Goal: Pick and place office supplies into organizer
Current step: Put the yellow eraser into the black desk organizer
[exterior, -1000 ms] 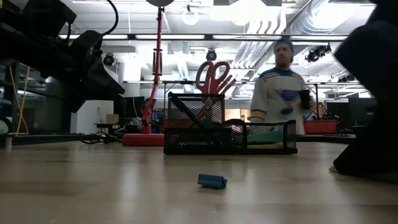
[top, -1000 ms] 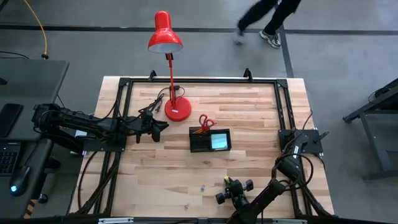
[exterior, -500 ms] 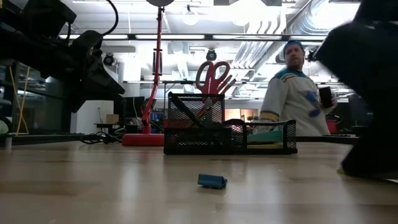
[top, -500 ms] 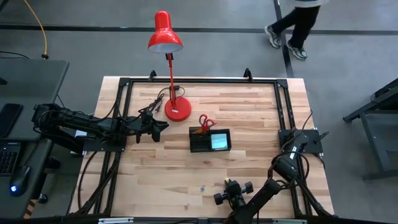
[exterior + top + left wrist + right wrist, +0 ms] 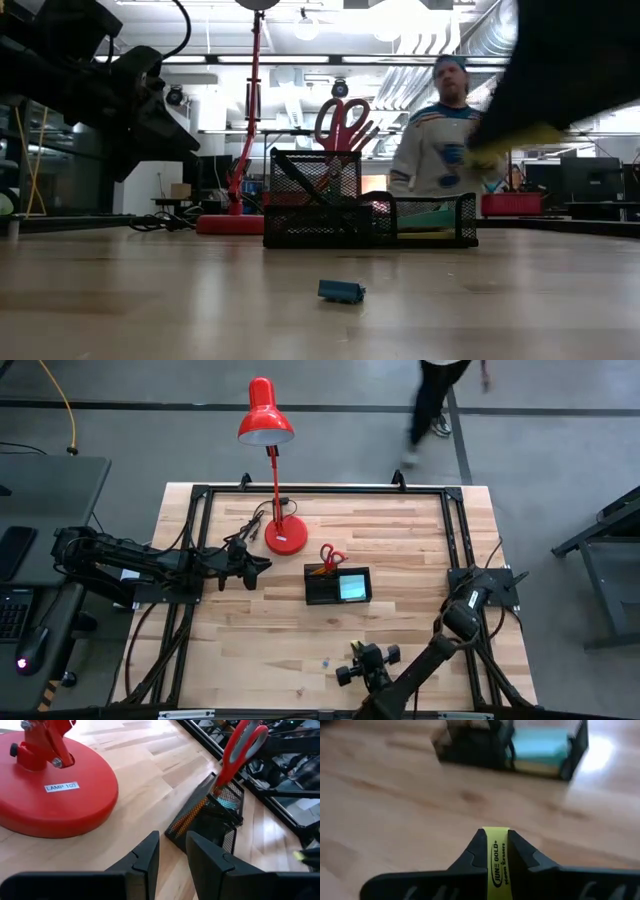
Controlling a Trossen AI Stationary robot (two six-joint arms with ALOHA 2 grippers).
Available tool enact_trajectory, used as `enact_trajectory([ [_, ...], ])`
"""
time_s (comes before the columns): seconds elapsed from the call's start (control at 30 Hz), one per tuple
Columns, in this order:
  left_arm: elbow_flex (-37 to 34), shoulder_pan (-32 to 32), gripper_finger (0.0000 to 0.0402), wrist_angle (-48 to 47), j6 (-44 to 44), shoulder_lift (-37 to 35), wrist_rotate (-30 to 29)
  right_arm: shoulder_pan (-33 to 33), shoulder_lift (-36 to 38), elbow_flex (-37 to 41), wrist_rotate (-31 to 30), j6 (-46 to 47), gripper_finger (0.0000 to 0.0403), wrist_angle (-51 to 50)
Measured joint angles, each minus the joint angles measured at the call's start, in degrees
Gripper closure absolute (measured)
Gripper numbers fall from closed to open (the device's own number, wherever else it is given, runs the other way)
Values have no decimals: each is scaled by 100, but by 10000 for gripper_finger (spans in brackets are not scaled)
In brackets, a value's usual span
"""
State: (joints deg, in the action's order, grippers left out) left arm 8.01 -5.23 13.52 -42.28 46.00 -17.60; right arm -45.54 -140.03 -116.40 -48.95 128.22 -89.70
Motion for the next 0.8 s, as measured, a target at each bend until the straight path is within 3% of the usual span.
enact_trajectory([
  [0.47,0,-2,314,0,-608,0,542,1121,1384,-7,-821,-1515,398,26],
  [0.63,0,-2,314,41,-1146,0,803,1639,1534,-9,-671,-2020,398,781],
  [0.8,0,-2,314,327,-1353,-2,898,2027,1537,-9,122,-2995,401,2133],
])
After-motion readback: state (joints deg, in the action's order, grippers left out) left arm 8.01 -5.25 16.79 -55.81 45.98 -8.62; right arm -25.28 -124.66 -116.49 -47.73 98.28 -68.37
